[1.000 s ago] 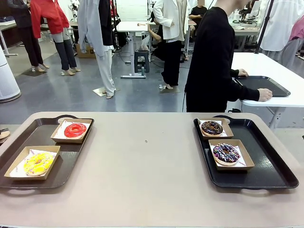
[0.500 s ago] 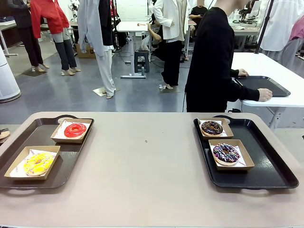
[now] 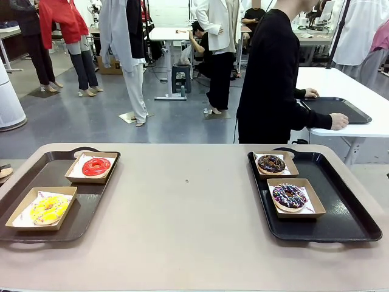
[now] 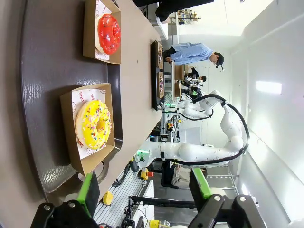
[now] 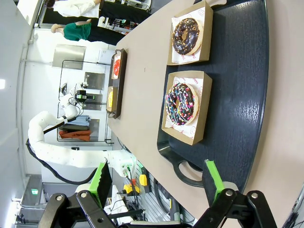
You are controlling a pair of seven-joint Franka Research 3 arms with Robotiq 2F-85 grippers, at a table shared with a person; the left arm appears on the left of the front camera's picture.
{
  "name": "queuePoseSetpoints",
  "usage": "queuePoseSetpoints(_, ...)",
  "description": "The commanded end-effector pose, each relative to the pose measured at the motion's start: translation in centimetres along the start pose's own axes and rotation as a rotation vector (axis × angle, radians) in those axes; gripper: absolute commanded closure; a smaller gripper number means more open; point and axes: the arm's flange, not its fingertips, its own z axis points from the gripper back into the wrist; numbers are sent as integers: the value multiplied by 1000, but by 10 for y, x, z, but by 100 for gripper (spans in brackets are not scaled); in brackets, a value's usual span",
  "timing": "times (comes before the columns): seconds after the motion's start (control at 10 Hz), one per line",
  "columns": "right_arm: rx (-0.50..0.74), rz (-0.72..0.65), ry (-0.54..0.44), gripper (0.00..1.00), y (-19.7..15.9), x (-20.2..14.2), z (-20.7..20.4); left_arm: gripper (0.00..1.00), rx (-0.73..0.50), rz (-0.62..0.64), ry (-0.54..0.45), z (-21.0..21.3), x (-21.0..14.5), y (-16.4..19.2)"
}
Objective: Individually package the donuts and arrange them on the tray.
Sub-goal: Place the picked Paper togo box on the Handle tray.
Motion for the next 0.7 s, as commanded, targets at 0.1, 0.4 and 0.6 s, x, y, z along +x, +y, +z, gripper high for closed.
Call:
queuePoseSetpoints(0.1, -5, -3, 2, 0, 2, -5, -1, 0, 4, 1, 5, 3, -1, 0)
queuePoseSetpoints(0.4, -5, -3, 2, 0, 2, -5, -1, 0, 4, 1, 5, 3, -1, 0)
queuePoseSetpoints(0.6, -5, -3, 2, 0, 2, -5, -1, 0, 4, 1, 5, 3, -1, 0)
